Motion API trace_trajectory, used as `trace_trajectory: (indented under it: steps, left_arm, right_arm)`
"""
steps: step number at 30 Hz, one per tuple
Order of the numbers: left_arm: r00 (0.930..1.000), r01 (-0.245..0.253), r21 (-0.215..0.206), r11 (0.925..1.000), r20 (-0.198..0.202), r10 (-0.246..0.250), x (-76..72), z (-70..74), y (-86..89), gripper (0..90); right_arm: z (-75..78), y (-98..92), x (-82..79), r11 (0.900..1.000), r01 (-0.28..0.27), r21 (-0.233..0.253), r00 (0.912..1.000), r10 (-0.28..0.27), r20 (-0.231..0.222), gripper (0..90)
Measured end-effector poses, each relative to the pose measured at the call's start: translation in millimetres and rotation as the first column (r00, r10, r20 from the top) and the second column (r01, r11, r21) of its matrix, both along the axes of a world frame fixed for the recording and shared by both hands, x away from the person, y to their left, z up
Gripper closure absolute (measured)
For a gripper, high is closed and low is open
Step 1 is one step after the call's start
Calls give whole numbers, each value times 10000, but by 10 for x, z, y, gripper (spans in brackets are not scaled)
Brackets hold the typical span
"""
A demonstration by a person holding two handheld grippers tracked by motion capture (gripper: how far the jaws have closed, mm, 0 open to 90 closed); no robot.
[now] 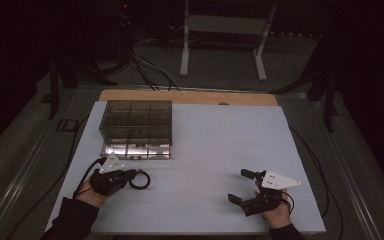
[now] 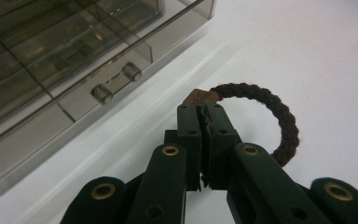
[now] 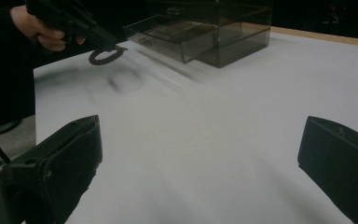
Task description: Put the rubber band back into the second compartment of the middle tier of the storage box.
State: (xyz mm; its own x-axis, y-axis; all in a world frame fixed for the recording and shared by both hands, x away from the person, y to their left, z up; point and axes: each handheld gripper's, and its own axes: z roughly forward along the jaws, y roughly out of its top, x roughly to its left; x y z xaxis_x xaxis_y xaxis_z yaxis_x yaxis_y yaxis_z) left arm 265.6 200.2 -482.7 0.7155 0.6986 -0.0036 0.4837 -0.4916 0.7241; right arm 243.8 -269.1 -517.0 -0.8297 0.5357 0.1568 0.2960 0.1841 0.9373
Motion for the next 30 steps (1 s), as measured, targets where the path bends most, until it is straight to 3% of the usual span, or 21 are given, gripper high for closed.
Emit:
trace_trajectory:
  steps: [23,30]
  left_arm:
    - [9992,193,-372,9991,360,-179,51,267,42,882]
    - [9986,235,-313,9992,480,-220,75,335,32,882]
  right_arm:
    - [2,0,-3,10000,-2,-8,10000,2,9,0]
    - [8,-1,-9,10000,-15,12,10000,15,74,0]
